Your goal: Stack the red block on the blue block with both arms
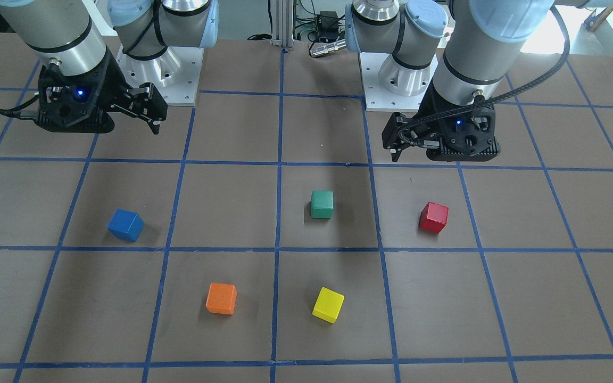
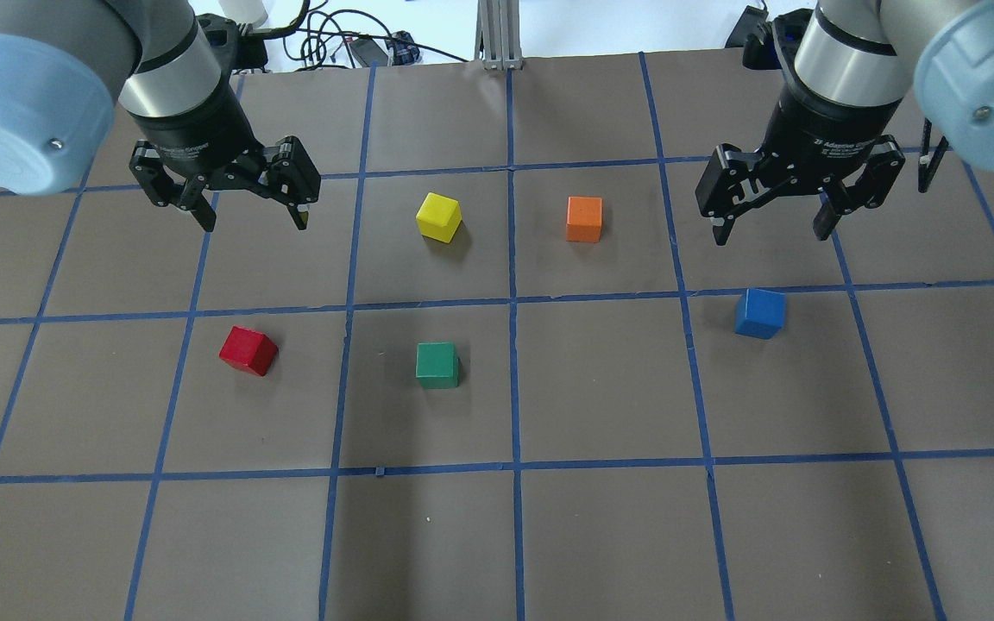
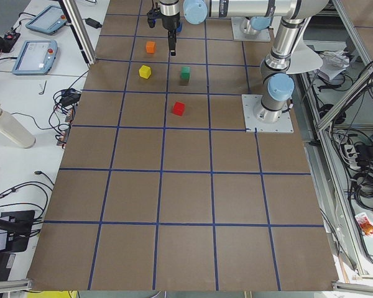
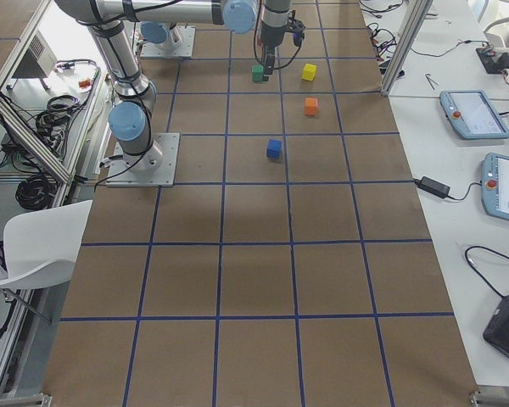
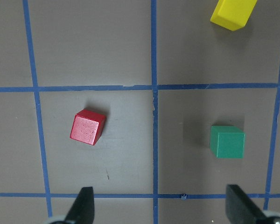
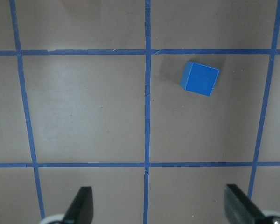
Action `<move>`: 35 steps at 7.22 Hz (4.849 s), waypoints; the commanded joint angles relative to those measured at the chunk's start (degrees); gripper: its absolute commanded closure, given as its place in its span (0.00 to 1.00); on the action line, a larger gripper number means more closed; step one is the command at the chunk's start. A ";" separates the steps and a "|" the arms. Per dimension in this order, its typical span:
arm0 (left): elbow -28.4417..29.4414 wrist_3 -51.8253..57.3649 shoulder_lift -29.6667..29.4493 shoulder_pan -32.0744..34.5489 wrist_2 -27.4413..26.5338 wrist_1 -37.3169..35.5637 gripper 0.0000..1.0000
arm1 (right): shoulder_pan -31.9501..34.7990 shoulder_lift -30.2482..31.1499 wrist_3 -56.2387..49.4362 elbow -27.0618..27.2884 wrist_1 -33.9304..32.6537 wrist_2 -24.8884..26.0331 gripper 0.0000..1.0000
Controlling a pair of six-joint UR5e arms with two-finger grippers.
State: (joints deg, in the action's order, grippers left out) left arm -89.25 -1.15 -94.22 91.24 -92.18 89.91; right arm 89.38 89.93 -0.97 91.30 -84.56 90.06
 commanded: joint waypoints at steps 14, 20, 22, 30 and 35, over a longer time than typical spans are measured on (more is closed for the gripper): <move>-1.02 -0.08 0.61 -0.10 -0.46 0.18 0.00 | -0.09 -0.11 0.00 0.02 -0.08 -0.15 0.00; -1.02 -0.08 0.61 0.16 -0.37 0.61 0.00 | -0.09 -0.11 0.00 0.28 -0.08 -0.50 0.00; -0.93 -0.08 0.52 0.25 -0.46 0.61 0.00 | 0.00 -0.11 0.00 0.37 -0.08 -0.23 0.00; -5.03 4.49 -0.36 -7.01 -0.02 -0.78 0.00 | -0.09 -0.63 0.00 0.37 -0.17 -0.05 0.00; -25.76 22.37 -1.50 -12.23 -0.46 -28.41 0.00 | 0.00 -0.63 0.00 0.54 -0.17 0.03 0.00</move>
State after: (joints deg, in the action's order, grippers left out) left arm -109.26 16.28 -95.37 79.61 -92.44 69.55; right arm 89.36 89.30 -0.97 91.77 -84.73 90.18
